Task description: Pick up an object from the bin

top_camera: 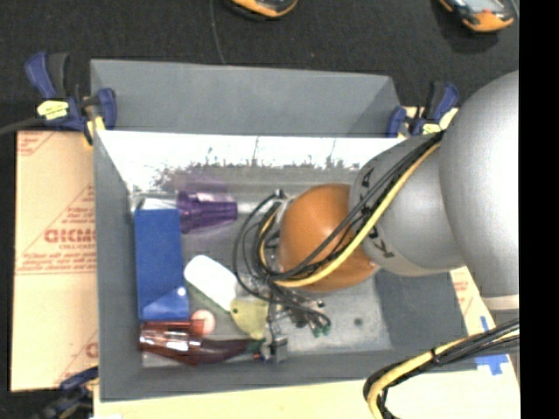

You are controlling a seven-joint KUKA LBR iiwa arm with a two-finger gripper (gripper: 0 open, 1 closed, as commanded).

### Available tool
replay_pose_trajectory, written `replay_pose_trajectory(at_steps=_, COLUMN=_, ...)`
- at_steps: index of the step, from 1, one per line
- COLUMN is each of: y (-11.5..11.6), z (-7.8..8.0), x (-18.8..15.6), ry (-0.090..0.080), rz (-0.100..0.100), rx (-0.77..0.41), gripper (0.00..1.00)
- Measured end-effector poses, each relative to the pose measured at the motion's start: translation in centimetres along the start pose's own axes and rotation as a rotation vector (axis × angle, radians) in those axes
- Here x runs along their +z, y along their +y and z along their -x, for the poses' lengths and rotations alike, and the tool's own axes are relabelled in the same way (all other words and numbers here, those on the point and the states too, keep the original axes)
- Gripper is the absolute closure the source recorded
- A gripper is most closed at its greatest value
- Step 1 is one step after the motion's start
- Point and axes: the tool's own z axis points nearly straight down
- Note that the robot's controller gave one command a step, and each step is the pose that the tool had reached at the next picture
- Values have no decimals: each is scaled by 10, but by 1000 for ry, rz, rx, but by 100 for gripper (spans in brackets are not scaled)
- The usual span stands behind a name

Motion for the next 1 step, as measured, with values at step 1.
replay_pose_trajectory(at_steps=1, y=-18, z=41, x=10, ry=-5, rz=-1, rx=262, gripper=100)
